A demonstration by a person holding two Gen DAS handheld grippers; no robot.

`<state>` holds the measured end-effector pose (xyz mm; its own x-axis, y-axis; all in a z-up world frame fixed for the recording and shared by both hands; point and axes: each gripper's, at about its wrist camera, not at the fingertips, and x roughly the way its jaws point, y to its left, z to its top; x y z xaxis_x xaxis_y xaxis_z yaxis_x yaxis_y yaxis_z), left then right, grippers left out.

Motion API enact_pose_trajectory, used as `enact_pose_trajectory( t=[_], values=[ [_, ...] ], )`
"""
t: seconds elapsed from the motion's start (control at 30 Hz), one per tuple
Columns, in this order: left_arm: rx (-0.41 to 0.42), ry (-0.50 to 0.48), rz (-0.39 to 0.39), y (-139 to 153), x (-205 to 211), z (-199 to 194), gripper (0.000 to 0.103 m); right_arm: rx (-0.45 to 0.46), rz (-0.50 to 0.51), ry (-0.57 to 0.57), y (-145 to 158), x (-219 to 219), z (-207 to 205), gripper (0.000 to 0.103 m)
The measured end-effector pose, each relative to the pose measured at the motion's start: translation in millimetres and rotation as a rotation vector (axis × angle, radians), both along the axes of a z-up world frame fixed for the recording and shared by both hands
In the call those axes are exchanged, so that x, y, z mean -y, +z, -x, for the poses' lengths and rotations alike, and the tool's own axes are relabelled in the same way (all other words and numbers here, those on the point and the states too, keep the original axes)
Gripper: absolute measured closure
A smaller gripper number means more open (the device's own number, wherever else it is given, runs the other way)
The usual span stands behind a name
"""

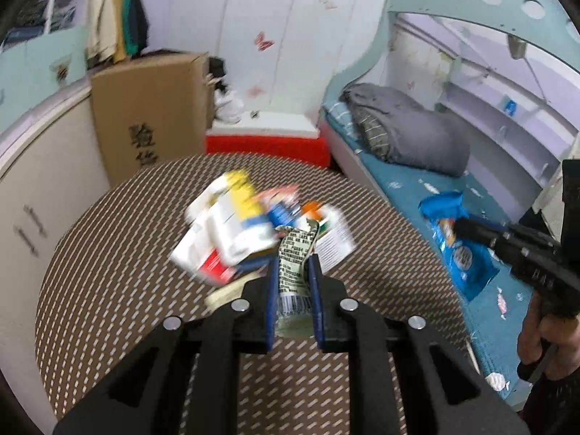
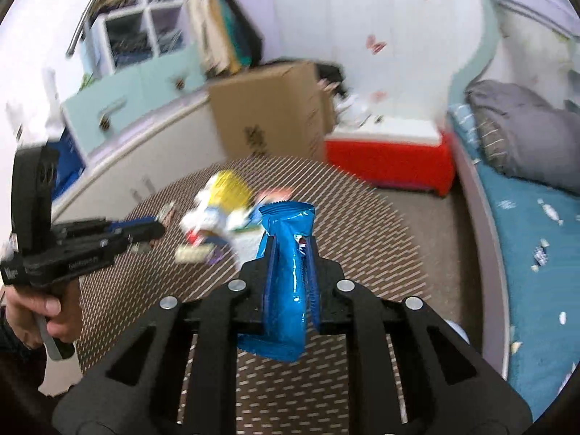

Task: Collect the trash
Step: 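Carry the snack bag and wrapper over the wastebasket and open both tools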

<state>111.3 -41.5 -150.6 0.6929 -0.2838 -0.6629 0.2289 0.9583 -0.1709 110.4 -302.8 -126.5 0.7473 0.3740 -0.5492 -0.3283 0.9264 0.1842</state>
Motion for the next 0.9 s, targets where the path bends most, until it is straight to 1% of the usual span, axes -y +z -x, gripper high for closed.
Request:
enact_pose_trajectory(
  t=[0.07,0.17,0.2,0.27,0.37,0.43,0.53,0.6,0.77,0.87,0.9],
  values=[
    [0.016,-0.028,0.007,8.5,17.7,-8.5,0.088,0.027,0.001,-0.064,11.1,27.0,-3.4,0.087],
    [0.037,-0.071,0.016,19.0,44.8,-19.0,0.088,0.046,-0.010,-0.153,18.6,64.8,-9.3,0.087],
    [0.040,-0.084,0.018,21.2,52.8,-22.1,0.088,0.048,-0.010,-0.202,18.8,84.7,-11.9,0.087],
    [0.047,-0.115,0.024,25.5,71.2,-28.6,0.088,0.035,-0.013,-0.260,13.6,108.0,-16.1,0.087],
    [0.052,-0.151,0.022,26.9,95.9,-35.8,0.088,-0.015,-0.017,-0.356,-6.3,148.6,-25.1,0.087],
    [0.047,-0.179,0.021,26.0,114.0,-42.6,0.088,-0.079,-0.032,-0.404,-30.5,173.4,-35.0,0.087],
    [0.035,-0.210,0.014,21.6,136.2,-51.0,0.088,-0.155,-0.008,-0.448,-67.8,190.3,-48.2,0.087],
    [0.019,-0.227,0.012,17.0,150.3,-58.7,0.088,-0.222,-0.032,-0.469,-100.5,203.4,-59.6,0.087],
    [-0.015,-0.270,-0.014,0.8,187.5,-72.7,0.088,-0.338,-0.095,-0.514,-165.3,226.3,-77.9,0.087],
    [-0.046,-0.297,-0.035,-13.1,212.2,-80.2,0.088,-0.419,-0.141,-0.540,-209.4,241.5,-85.7,0.087],
    [-0.060,-0.309,-0.041,-18.8,221.9,-84.3,0.088,-0.439,-0.154,-0.545,-218.4,244.6,-89.2,0.085]
  ],
)
